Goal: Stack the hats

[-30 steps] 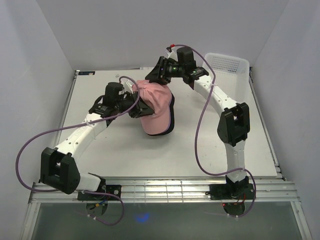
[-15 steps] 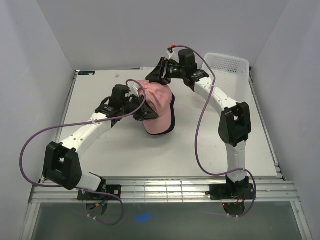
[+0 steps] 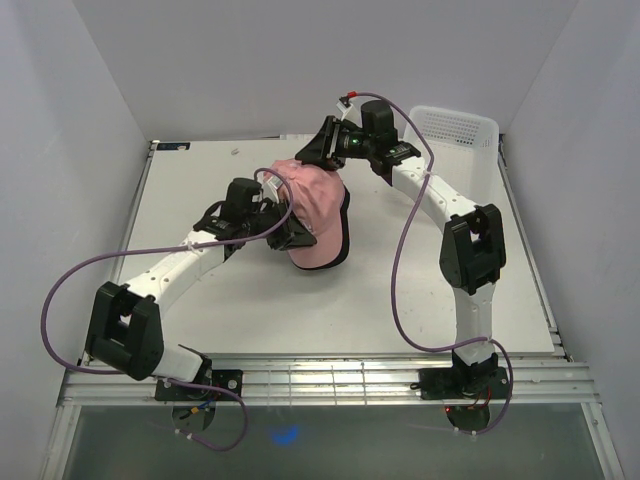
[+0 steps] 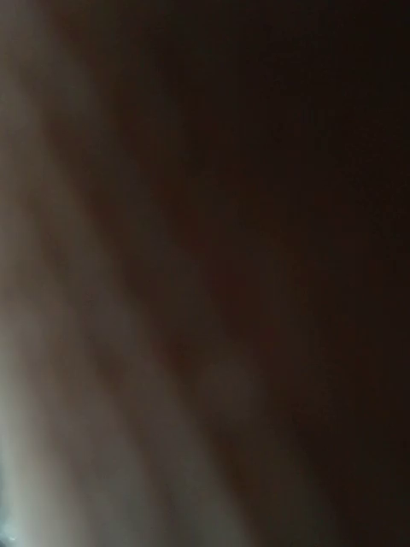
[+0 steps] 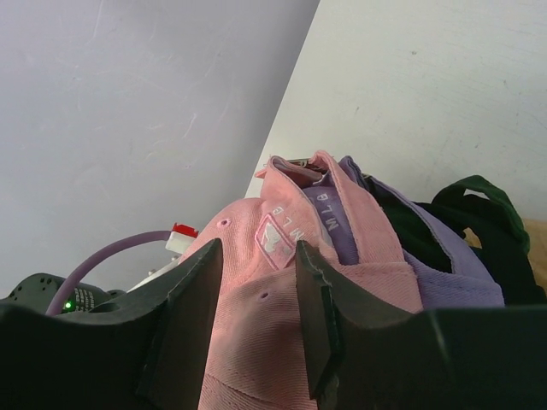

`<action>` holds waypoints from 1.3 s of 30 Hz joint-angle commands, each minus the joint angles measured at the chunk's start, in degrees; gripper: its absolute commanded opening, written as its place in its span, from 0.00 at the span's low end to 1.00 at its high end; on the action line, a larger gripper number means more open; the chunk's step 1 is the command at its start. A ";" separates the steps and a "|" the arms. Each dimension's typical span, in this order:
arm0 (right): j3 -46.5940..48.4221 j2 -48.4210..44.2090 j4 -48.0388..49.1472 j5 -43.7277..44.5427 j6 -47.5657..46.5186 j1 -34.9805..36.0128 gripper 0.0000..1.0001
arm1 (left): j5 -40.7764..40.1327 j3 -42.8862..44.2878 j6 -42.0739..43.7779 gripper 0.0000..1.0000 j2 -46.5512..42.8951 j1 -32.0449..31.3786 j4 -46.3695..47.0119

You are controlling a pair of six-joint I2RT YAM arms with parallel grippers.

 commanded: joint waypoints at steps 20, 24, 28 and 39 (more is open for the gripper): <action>0.13 2.68 -10.11 3.09 -3.54 -2.10 0.48 | -6.61 10.15 7.43 0.36 -1.87 0.27 -7.23; 3.47 2.25 -10.20 2.03 -3.10 -3.33 0.50 | -2.84 17.11 8.23 0.37 -1.17 0.27 -11.97; 8.39 2.42 -10.20 1.06 -2.13 -5.18 0.55 | -0.28 19.41 7.96 0.39 -2.22 0.36 -14.62; 9.55 -3.37 -10.81 2.73 -1.77 -8.34 0.65 | -0.46 28.01 7.88 0.41 -5.65 1.85 -17.96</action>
